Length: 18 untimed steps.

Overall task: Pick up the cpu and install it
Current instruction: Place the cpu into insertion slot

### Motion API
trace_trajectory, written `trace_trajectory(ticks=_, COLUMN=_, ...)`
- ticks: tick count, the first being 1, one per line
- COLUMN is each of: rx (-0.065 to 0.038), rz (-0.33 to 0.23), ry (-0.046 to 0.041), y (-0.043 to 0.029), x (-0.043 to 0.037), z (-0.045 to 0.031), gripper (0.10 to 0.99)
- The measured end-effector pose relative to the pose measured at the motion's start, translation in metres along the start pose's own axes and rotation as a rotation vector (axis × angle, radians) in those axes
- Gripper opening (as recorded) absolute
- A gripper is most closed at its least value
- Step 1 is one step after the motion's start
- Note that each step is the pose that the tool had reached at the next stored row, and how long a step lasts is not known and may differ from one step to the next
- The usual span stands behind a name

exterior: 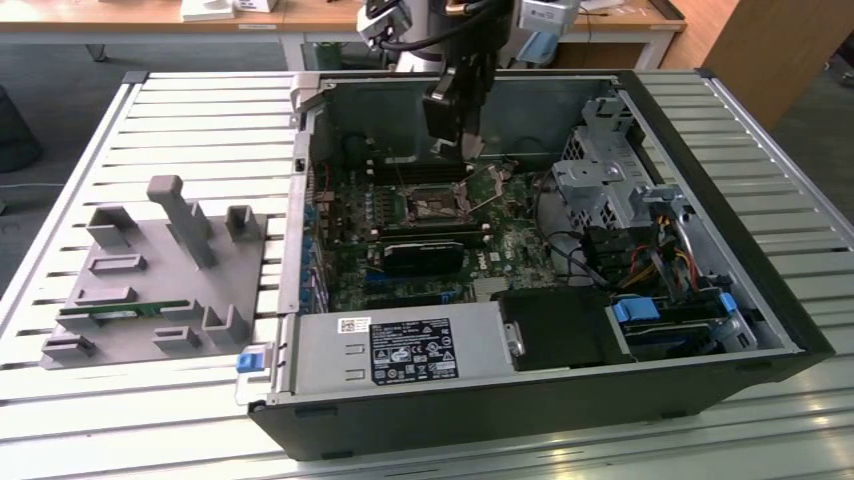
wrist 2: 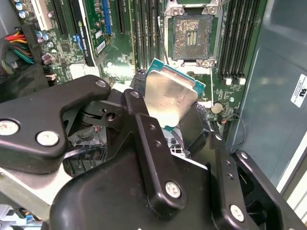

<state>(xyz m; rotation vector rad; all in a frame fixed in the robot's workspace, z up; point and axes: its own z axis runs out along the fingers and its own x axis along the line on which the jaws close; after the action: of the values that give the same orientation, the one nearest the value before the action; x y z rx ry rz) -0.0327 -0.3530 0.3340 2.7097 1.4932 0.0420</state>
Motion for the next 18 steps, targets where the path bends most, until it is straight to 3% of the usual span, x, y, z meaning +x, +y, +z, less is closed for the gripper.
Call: trace_trajectory(ticks=18, rx=0.000, rz=-0.323, ry=0.0176, y=-0.0006, x=0.0000, z=0.0108, gripper=0.533)
